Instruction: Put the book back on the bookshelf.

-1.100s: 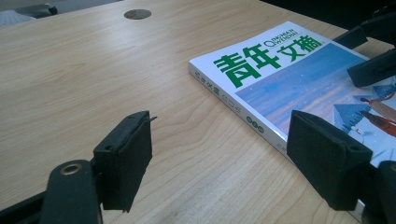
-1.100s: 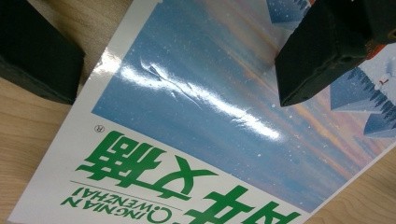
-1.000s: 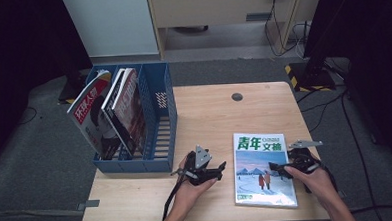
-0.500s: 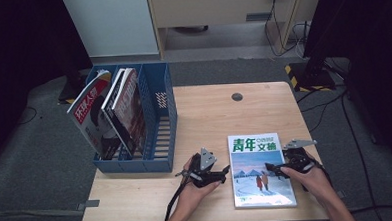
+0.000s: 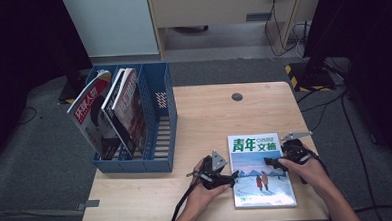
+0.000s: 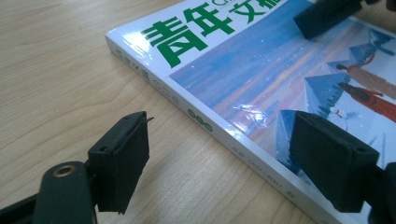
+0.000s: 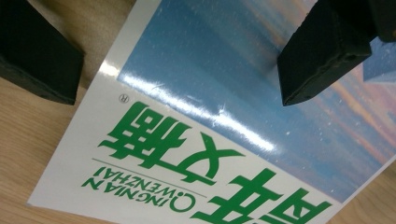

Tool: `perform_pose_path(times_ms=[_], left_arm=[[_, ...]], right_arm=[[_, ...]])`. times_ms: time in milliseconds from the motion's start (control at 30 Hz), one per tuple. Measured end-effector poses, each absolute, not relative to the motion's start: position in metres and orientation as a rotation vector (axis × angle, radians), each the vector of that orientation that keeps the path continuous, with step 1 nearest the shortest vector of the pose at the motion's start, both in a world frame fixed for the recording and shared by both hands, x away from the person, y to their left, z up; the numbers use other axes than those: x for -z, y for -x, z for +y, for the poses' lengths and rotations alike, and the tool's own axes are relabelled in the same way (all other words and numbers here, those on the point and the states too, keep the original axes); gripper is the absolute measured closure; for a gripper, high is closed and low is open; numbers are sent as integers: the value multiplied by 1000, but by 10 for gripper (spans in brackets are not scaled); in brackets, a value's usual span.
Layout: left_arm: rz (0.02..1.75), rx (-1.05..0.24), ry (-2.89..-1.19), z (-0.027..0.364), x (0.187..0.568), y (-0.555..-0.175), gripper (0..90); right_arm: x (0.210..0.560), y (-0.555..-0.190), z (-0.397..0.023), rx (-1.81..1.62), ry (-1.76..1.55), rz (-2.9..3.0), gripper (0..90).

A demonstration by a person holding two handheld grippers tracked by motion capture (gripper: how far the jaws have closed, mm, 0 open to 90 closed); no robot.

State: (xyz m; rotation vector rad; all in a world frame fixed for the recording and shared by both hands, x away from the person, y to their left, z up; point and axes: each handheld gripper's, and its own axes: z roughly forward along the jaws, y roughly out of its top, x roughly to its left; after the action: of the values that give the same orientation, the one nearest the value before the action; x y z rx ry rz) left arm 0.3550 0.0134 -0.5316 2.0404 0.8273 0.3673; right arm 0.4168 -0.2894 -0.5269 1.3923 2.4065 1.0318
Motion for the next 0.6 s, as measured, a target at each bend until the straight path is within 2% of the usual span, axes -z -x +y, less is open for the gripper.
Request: perform_pose_path(times_ms=[167, 467, 600], left_arm=[[835, -346, -2059, 9, 532, -355, 187], [936, -181, -2035, 6, 535, -361, 182], [934, -165, -2037, 6, 535, -361, 181]], right_arm=[[527, -423, -288, -1033, -1413, 2401, 5], [528, -421, -286, -1039, -1422, 2384, 6], [528, -420, -286, -1042, -1413, 2381, 6]])
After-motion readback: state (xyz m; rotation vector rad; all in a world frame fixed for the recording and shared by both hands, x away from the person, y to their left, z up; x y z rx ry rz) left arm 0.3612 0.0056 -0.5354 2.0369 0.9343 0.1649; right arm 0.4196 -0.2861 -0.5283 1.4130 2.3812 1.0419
